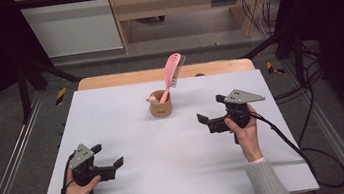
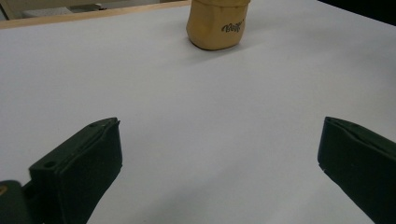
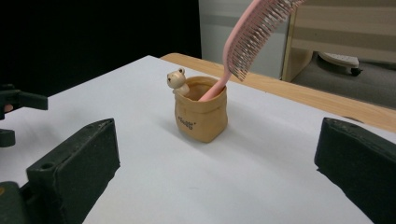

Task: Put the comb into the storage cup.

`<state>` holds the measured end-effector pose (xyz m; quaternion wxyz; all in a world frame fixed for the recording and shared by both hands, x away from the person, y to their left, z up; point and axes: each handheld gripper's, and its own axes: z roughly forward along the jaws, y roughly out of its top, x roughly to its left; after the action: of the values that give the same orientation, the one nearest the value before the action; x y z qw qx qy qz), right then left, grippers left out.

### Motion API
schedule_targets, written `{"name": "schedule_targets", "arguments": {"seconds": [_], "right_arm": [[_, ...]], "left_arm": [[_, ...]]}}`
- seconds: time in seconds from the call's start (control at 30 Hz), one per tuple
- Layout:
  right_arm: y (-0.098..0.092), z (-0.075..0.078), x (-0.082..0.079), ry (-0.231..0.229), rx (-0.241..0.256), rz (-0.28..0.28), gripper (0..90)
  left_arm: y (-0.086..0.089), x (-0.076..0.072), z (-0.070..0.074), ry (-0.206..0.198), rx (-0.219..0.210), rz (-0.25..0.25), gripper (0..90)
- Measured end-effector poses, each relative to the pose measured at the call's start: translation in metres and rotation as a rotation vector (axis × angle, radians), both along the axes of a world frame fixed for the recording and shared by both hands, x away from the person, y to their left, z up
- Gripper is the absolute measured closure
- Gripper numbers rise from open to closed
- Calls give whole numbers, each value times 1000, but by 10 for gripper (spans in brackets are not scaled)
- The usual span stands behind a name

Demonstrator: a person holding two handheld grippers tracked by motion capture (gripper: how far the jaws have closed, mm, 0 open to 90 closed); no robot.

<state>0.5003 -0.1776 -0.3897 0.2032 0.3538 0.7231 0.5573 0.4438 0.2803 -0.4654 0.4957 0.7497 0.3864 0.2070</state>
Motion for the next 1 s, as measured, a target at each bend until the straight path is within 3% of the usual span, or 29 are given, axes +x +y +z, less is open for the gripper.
{"name": "schedule_targets", "arguments": {"seconds": [0.83, 1.0], "right_arm": [[-39, -45, -24, 40, -45, -9, 4], [-48, -53, -30, 41, -31, -8, 4]], "left_arm": [[-1, 0, 0, -6, 7, -7, 0], [-1, 0, 0, -9, 7, -9, 0]]}}
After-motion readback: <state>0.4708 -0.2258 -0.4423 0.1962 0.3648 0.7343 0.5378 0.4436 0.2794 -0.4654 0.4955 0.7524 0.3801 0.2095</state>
